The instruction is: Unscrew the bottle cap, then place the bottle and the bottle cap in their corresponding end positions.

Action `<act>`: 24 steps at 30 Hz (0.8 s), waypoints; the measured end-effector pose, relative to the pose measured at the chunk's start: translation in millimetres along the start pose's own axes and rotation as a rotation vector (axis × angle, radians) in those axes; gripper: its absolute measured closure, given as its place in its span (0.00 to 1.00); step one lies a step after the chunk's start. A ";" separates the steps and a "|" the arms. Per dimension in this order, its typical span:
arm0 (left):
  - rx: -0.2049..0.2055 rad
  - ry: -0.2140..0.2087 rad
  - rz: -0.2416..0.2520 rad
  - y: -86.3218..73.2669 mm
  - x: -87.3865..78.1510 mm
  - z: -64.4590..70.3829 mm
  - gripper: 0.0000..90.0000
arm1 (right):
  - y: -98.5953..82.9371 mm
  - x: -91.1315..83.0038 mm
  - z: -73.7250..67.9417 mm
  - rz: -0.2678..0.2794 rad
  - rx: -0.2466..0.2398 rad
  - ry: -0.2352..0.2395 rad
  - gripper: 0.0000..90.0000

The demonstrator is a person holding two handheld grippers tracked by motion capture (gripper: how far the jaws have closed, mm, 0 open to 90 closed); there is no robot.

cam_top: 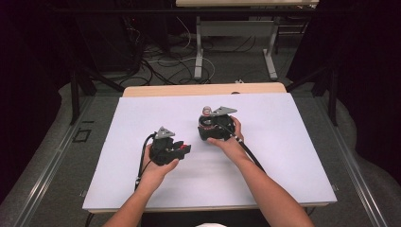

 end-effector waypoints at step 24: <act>0.109 -0.098 -0.097 -11.7 80.7 28.9 0.68 | -75.8 -114.7 34.2 0.016 0.069 -0.189 0.00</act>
Point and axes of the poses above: each handheld gripper's, and its own axes: x roughly forward along the jaws, y roughly out of its top, z roughly to its right, the point moved 1 cm from there along x, roughly forward along the jaws, and after that the axes turned 8 degrees about -x, right-handed, at the moved point
